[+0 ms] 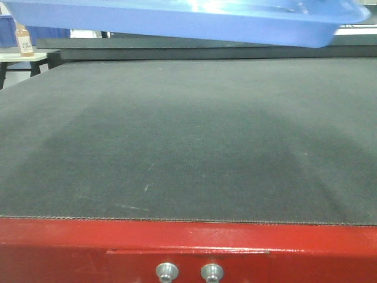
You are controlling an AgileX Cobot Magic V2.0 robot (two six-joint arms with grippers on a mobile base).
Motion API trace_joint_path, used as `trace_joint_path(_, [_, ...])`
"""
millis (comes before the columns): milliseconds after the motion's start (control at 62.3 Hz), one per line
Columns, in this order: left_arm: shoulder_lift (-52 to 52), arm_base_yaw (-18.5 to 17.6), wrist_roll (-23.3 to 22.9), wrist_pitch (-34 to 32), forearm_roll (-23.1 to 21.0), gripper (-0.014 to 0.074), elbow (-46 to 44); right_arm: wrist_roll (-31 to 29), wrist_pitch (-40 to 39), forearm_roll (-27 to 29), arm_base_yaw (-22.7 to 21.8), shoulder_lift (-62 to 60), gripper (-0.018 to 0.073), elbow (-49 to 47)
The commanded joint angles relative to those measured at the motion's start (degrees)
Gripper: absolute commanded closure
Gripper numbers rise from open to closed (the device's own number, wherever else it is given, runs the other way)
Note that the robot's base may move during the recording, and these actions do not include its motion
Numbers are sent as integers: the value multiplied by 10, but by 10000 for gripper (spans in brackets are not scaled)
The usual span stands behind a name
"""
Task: Grab blue tray and place on right shelf
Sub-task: 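Close both grippers on the tray rims and lift it up, then hold the tray raised with both grippers while backing from the table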
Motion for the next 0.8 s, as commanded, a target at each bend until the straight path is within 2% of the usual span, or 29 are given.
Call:
trace_joint_path(0, [-46, -16, 9, 60, 37, 642, 20, -19, -25, -36, -2, -57, 503, 22])
trace_joint_path(177, [-69, -44, 8, 60, 37, 642, 75, -19, -25, -34, -2, -111, 503, 81])
trace_joint_path(369, [-80, -71, 7, 60, 37, 642, 91, -19, -23, -26, -2, -172, 503, 92])
trace_joint_path(578, [-80, -74, 7, 60, 29, 642, 91, -19, -19, -31, -2, -197, 503, 93])
trace_joint_path(786, [-80, -74, 7, 60, -1, 642, 80, -19, -12, -32, -2, -197, 503, 95])
